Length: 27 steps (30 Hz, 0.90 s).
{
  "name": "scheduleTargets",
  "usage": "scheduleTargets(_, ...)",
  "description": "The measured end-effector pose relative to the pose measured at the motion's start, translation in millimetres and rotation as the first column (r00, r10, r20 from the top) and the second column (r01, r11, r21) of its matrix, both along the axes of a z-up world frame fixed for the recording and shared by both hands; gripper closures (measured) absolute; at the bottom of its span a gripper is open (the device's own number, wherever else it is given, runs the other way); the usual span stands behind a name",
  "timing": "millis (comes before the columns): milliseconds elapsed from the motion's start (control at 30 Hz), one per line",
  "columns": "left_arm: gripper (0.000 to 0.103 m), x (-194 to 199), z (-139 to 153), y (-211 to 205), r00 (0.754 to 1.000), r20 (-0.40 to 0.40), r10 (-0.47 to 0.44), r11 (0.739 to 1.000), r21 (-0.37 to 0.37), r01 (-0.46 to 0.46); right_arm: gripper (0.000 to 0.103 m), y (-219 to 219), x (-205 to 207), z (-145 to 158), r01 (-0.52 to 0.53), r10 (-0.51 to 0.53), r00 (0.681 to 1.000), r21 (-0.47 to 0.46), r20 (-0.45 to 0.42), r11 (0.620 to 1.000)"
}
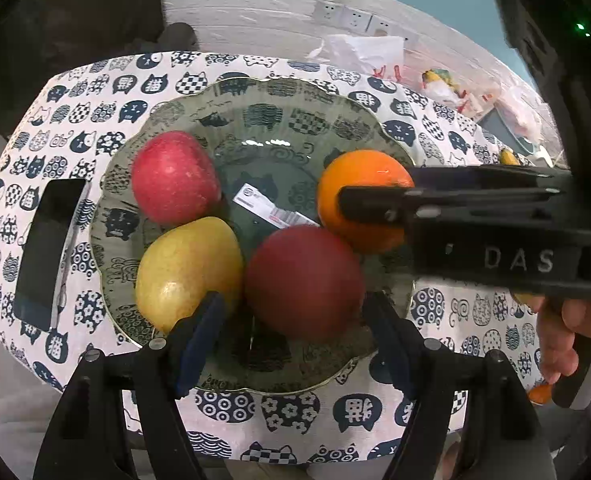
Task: Organize fruits
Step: 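Carry the apple with the left tool into the bowl while the right tool carries the orange, then lower the orange into the bowl and open the right tool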
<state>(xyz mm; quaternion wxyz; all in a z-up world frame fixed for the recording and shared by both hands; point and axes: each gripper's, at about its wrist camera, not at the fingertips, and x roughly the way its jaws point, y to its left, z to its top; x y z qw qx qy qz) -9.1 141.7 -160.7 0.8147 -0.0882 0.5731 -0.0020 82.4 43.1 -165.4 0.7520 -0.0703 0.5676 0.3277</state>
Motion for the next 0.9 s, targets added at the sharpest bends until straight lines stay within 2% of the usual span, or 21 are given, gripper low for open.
scheduleTargets(100, 0.028, 0, -2, 3, 1.000, -0.009, 0.010, 1.000, -0.005, -0.010, 0.046, -12, 10, 3, 0.058, -0.055, 0.998, 0.056, -0.042, 0.997)
scheduleTargets(200, 0.028, -1, -5, 4, 1.000, -0.024, 0.018, 1.000, -0.018, -0.018, 0.046, -17, 14, 4, 0.079, -0.072, 0.995, 0.091, -0.075, 0.993)
scheduleTargets(367, 0.028, -2, -3, 2, 1.000, -0.022, 0.012, 1.000, -0.011, -0.013, 0.038, -14, 8, 8, 0.060, -0.056, 0.997, 0.081, -0.057, 0.995)
scheduleTargets(500, 0.028, -2, -2, 1, 1.000, -0.021, 0.009, 1.000, -0.007, -0.009, 0.037, -13, 5, 5, 0.054, -0.051, 0.998, 0.054, -0.041, 0.997)
scheduleTargets(733, 0.028, -3, -3, -1, 1.000, -0.027, 0.003, 1.000, 0.001, -0.003, 0.037, -24, 10, -7, 0.092, -0.090, 0.994, 0.029, -0.066, 0.995)
scheduleTargets(900, 0.028, -2, 2, -2, 1.000, -0.019, 0.005, 1.000, -0.001, -0.005, 0.036, -32, 9, 7, 0.103, -0.102, 0.994, 0.038, -0.036, 0.994)
